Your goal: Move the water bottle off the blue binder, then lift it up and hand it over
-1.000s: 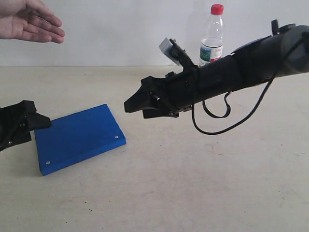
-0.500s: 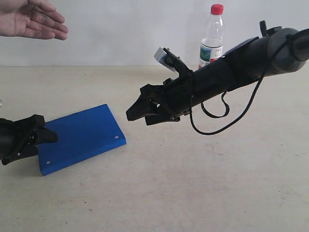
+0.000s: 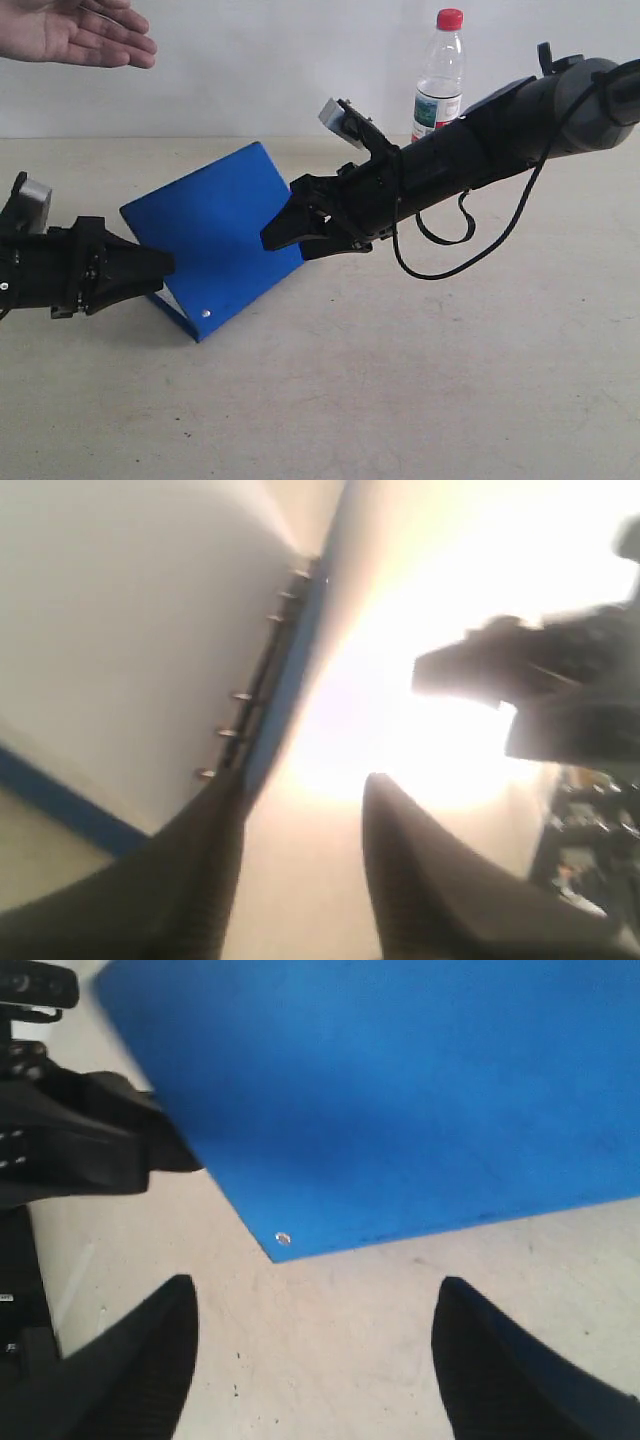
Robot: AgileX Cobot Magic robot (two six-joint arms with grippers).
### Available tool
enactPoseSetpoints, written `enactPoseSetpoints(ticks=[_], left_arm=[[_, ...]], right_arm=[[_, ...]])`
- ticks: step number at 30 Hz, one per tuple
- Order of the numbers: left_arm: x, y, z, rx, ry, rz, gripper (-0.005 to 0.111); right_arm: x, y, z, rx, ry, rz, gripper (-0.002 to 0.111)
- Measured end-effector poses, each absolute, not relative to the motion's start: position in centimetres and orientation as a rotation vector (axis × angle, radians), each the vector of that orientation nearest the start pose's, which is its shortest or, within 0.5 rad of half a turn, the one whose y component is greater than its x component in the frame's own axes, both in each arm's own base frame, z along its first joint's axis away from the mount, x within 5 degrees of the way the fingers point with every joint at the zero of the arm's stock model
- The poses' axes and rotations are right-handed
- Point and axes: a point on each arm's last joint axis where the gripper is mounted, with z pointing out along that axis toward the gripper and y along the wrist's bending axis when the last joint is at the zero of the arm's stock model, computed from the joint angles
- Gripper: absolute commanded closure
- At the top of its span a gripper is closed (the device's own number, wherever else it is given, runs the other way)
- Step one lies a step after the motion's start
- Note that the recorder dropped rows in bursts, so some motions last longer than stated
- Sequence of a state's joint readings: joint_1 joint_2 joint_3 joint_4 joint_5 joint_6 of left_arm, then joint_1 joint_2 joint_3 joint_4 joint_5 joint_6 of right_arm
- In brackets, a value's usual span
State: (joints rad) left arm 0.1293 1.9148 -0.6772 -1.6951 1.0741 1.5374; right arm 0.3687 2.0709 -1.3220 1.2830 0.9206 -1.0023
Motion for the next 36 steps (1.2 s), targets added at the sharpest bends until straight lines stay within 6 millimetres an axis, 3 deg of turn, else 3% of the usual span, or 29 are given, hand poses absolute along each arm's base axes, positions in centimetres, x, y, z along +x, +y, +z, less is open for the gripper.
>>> enactPoseSetpoints(ticks=[6,17,25,32,36], left_arm=[[29.1,-3.6,11.1,-0.067,2.367,-1.224,0.059],[30.4,-2.7,10.9,0.007,2.374,-1.003,0.059],[34.1,-0.5,12.0,-0.066,2.381,-0.698,0.059],[36.7,-0.2,13.7,-0.038,2.296,-0.682,0.059],[38.0,-0.4,12.7,-0.027,2.3,-0.738,0.059]], right_arm=[[35.9,21.3,16.6,-0.65,2.454,1.303,0.047],[35.8,21.3,16.6,-0.669,2.446,1.307,0.047],[35.6,21.4,16.7,-0.686,2.445,1.333,0.047],[35.6,21.4,16.7,-0.683,2.445,1.331,0.047],[35.6,21.4,16.7,-0.682,2.447,1.338,0.047]])
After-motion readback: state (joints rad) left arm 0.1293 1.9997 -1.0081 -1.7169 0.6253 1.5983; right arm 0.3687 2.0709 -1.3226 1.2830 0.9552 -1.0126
